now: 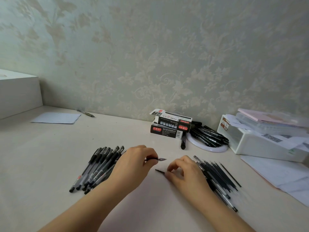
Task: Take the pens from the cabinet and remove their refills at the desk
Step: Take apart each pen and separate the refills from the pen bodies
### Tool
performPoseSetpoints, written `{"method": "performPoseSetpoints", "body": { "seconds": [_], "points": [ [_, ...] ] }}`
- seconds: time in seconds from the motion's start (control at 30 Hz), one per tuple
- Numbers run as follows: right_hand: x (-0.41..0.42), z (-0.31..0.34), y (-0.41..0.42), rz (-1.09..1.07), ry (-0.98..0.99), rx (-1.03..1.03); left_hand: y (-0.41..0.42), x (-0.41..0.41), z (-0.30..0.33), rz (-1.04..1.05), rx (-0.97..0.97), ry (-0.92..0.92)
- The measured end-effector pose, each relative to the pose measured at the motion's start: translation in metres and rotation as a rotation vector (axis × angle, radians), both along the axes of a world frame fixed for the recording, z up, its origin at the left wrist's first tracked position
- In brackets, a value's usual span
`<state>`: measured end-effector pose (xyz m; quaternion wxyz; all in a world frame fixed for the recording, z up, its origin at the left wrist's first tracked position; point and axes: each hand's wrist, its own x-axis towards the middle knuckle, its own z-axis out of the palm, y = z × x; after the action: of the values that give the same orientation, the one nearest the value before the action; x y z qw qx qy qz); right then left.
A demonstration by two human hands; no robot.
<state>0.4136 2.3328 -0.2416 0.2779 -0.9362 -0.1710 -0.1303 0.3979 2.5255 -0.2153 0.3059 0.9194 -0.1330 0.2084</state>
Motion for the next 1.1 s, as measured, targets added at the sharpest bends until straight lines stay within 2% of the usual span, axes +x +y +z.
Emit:
{"method": "performPoseSetpoints", "body": {
  "seconds": [0.07,0.23,0.37,0.63,0.8,1.1],
  "points": [
    [-0.001,0.002,0.0,0.012,-0.005,0.039,0.001,0.001,-0.001,-0.001,0.021,0.016],
    [-0.001,0.009,-0.007,0.004,0.088,0.373,0.004,0.003,-0.001,-0.007,0.042,0.036],
    [0.0,0.011,-0.008,0.047,0.103,0.492,0.004,0.003,-0.001,-0.018,0.027,0.037],
    [-0.006,0.011,0.003,0.159,0.155,0.579,-0.002,-0.002,0.003,-0.132,-0.021,0.041],
    [-0.007,0.013,0.002,0.184,0.224,0.72,-0.005,-0.002,0.003,-0.127,-0.043,0.035],
    [-0.006,0.014,0.0,0.195,0.232,0.689,-0.005,-0.003,0.005,-0.134,-0.101,0.116]
  ]
}}
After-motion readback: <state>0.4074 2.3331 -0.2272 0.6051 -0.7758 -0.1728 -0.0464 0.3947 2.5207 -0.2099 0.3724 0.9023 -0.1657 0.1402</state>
